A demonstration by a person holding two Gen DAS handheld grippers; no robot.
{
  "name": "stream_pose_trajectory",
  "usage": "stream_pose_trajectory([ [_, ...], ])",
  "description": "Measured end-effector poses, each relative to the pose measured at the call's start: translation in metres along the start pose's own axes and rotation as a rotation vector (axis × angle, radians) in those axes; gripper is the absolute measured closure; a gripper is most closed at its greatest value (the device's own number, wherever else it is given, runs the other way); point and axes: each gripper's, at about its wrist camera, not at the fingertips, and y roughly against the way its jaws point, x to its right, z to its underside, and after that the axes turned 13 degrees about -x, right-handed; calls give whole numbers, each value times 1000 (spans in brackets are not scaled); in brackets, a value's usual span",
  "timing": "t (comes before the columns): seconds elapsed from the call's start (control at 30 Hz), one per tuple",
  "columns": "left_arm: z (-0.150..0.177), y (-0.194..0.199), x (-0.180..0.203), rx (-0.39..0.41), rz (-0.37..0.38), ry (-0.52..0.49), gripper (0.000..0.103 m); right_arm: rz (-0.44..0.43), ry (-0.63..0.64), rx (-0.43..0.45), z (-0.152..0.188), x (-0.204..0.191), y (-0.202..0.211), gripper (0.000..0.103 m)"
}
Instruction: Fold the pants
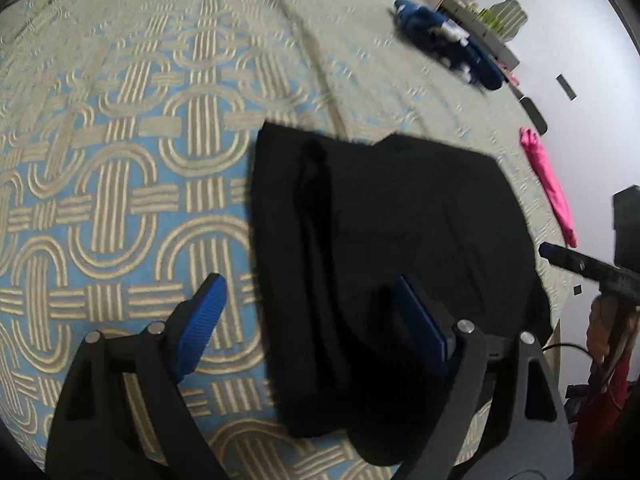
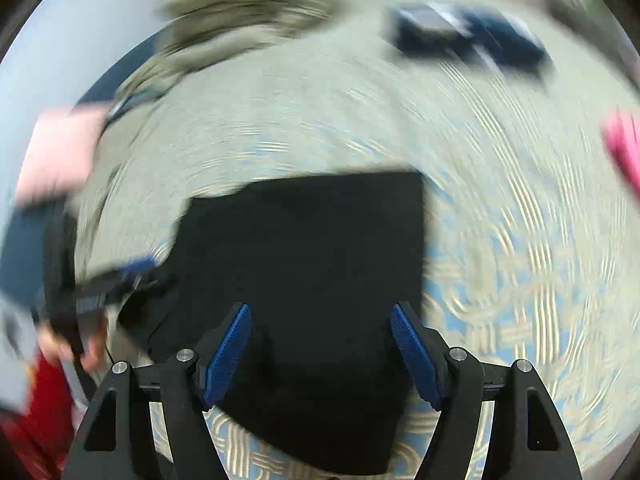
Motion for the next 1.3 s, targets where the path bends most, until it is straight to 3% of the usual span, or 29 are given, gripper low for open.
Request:
stream_pose_trajectory([
  [0.1,-1,-5,-1,16,13,0,17,-79,-67,-22,-1,31,-14,29],
  [0.23,3,-1,-2,9,16,-3,17,-242,-82,-67,2,35,-34,29],
  [0.4,-3,-2,-4,2,18,-2,17,-247,-2,-71,-18,25,-50,19],
  [0.5,-6,-5,-3,14,9,-9,17,-234,-9,-69,-29,23,-53,22],
  [0.53,-8,-5,-1,24,2,-11,21,-188,-1,-55,-29,19,-51,29],
  [0.57,-8,-5,1,38,3,-18,44,-130,14,-46,-31,11,-54,62],
  [0.6,-9,-3,5,45,43,-38,59,-88,25,-46,-31,7,-53,81],
  [0.67,-11,5,15,70,5,-42,82,-106,11,-27,-29,2,-42,90],
  [0.73,-13,13,28,91,-17,-75,87,-90,42,39,-25,-9,-19,91],
  [0.93,-49,47,124,188,16,-277,92,-11,65,231,-13,-2,66,93],
  [1.13,-122,56,290,239,86,-575,92,84,-92,491,20,96,190,93],
  [1.3,-177,25,453,258,79,-775,91,144,-285,643,34,201,262,93],
])
